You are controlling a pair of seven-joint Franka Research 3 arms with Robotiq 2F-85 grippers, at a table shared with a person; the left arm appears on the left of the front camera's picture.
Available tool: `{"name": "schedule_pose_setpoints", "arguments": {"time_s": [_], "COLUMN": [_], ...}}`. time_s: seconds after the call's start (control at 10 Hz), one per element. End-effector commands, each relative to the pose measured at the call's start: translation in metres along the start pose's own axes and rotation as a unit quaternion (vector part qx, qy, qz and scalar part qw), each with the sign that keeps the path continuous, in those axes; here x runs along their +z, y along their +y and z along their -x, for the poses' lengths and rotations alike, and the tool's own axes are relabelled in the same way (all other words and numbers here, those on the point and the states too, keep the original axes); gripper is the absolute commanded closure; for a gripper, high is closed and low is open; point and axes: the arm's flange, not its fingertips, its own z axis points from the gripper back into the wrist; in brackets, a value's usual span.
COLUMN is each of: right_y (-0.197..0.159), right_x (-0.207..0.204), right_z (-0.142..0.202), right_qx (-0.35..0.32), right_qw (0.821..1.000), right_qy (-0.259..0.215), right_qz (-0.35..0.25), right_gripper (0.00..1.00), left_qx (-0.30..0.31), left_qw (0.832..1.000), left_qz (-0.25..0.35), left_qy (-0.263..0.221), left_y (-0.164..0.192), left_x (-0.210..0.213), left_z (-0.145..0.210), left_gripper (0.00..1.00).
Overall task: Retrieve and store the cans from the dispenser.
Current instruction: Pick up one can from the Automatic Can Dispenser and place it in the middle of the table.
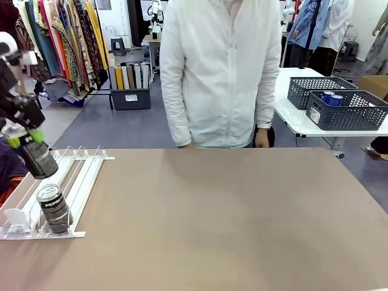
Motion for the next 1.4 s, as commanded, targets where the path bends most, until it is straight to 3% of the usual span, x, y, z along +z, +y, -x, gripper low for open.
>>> {"name": "schedule_pose_setpoints", "arguments": {"time_s": [0.0,0.3,0.4,0.6,0.7,0.8,1.0,1.3], "right_y": [0.002,0.002,0.002,0.002,0.002,0.002,0.002,0.002], "right_x": [-0.001,-0.001,-0.001,-0.001,-0.001,-0.001,-0.001,-0.001], "right_z": [-0.004,-0.004,-0.004,-0.004,-0.004,-0.004,-0.004,-0.004], "right_qx": [0.008,0.008,0.008,0.008,0.008,0.008,0.008,0.008], "right_qw": [1.000,1.000,1.000,1.000,1.000,1.000,1.000,1.000], "right_qy": [-0.006,-0.006,-0.006,-0.006,-0.006,-0.006,-0.006,-0.006], "right_qz": [-0.012,-0.012,-0.012,-0.012,-0.012,-0.012,-0.012,-0.012], "right_gripper": [0.00,0.00,0.00,0.00,0.00,0.00,0.00,0.00], "left_qx": [0.000,0.034,0.019,0.019,0.026,0.026,0.017,-0.056], "left_qw": [0.999,0.996,0.999,0.999,0.998,0.995,0.988,0.983], "left_qz": [0.021,0.053,0.017,0.017,0.027,0.082,0.137,0.175], "left_qy": [-0.045,-0.064,-0.047,-0.047,-0.045,-0.043,-0.066,-0.014], "left_y": [0.008,0.020,0.013,0.013,0.016,0.013,-0.027,-0.148], "left_x": [0.019,0.028,0.028,0.028,0.025,0.016,-0.002,-0.061], "left_z": [0.002,0.000,0.003,0.003,0.003,-0.003,-0.032,-0.081], "left_gripper": [1.00,1.00,1.00,1.00,1.00,1.00,1.00,1.00]}}
